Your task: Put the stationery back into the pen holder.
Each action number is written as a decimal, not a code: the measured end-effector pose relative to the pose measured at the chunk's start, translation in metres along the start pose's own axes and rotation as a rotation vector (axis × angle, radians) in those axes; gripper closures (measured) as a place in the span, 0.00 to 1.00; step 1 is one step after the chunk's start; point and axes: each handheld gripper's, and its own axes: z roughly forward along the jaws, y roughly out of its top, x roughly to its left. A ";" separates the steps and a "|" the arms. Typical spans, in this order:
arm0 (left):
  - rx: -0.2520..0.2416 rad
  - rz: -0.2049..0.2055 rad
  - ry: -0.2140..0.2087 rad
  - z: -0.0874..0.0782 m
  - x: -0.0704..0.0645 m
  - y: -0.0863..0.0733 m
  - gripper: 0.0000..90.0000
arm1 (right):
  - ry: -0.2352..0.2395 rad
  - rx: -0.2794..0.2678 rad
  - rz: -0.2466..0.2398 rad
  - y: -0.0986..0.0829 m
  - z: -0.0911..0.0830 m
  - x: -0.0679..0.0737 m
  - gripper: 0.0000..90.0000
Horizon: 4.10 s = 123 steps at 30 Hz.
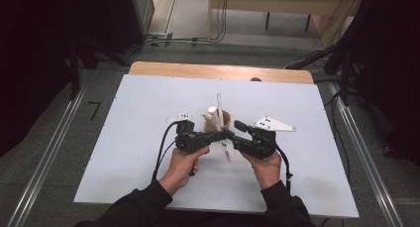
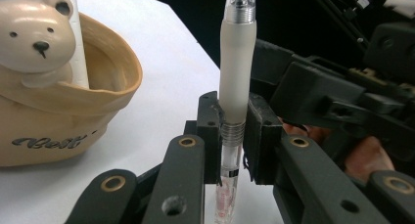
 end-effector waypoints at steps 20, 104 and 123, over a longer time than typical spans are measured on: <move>-0.053 0.004 0.002 -0.013 -0.001 0.013 0.88 | -0.120 0.180 -0.054 -0.028 -0.013 -0.030 0.28; -0.133 0.199 0.248 0.016 0.017 0.062 0.88 | -0.150 0.202 0.004 -0.040 -0.022 -0.052 0.21; -0.129 0.222 0.277 0.013 0.013 0.057 0.66 | -0.153 0.203 0.005 -0.041 -0.022 -0.052 0.21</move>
